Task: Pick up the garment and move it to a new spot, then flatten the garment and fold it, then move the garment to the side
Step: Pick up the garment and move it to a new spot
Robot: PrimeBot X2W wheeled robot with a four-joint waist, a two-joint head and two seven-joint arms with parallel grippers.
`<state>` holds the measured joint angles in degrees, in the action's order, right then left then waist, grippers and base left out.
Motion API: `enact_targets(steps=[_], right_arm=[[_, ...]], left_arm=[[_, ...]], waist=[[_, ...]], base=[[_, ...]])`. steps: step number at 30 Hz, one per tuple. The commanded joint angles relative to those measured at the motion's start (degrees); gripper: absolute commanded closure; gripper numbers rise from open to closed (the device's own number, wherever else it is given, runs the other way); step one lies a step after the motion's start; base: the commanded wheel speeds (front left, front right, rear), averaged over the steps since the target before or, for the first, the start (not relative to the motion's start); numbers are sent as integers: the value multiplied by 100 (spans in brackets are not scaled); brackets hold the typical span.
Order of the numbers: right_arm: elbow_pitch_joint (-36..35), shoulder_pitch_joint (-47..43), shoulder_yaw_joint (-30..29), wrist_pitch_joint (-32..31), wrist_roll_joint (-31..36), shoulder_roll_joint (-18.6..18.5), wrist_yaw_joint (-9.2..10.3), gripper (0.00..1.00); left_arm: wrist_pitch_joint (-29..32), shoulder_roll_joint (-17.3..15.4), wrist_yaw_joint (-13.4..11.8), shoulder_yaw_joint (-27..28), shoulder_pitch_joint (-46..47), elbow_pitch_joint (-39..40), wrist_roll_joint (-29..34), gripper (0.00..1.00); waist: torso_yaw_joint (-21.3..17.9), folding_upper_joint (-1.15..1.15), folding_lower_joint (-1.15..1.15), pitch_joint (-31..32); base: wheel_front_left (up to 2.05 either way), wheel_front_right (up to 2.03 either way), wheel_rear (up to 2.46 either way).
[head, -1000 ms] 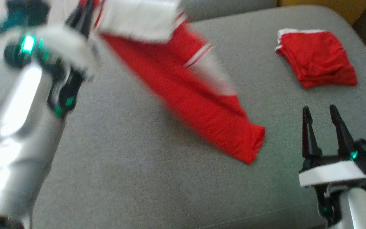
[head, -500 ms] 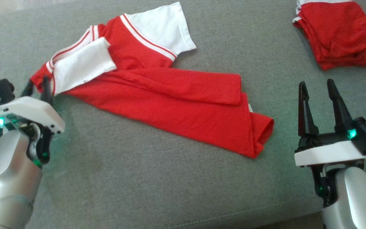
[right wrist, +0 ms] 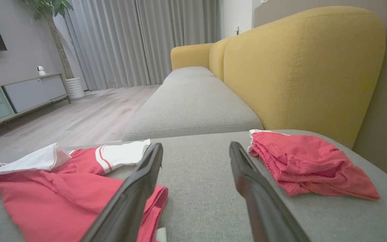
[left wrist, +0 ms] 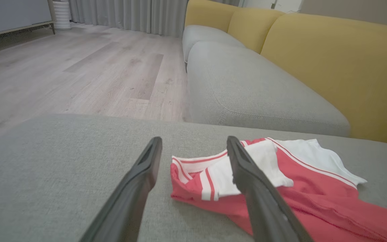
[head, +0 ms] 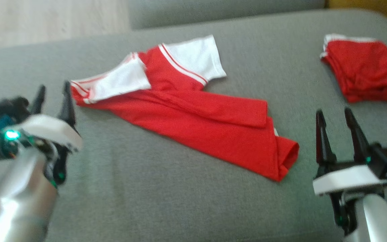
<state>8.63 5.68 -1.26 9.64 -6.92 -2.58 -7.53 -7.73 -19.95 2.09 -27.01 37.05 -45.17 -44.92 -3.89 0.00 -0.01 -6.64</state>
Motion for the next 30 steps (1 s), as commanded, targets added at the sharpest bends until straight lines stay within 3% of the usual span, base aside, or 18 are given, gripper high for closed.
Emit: enact_targets(steps=[1,6,14,21,25,30], right_arm=[[-144,-17,93,40,39,-30,4,0],[-144,-346,87,-31,90,-30,4,0],[-246,-798,5,-114,192,-30,4,0],[-284,-1187,42,-121,86,-30,4,0],[-243,-1331,81,-82,-41,-30,4,0],[-127,-1327,189,-6,-124,-30,4,0]], left_arm=[[-103,-180,7,117,-79,184,48,0],[-405,-83,-169,99,-834,634,28,0],[-662,-1,-649,156,-2291,1775,96,0],[-714,68,-1231,247,-3506,2985,292,0],[-719,106,-1478,232,-3932,3464,412,0],[-599,77,-1610,127,-4118,3747,460,0]], waist=[[301,0,1,449],[494,0,1,871],[611,0,1,1134],[603,0,1,1257],[653,0,1,1310],[681,0,1,1373]], base=[[0,0,0],[0,0,0],[0,0,0],[0,0,0],[0,0,0],[0,0,0]])
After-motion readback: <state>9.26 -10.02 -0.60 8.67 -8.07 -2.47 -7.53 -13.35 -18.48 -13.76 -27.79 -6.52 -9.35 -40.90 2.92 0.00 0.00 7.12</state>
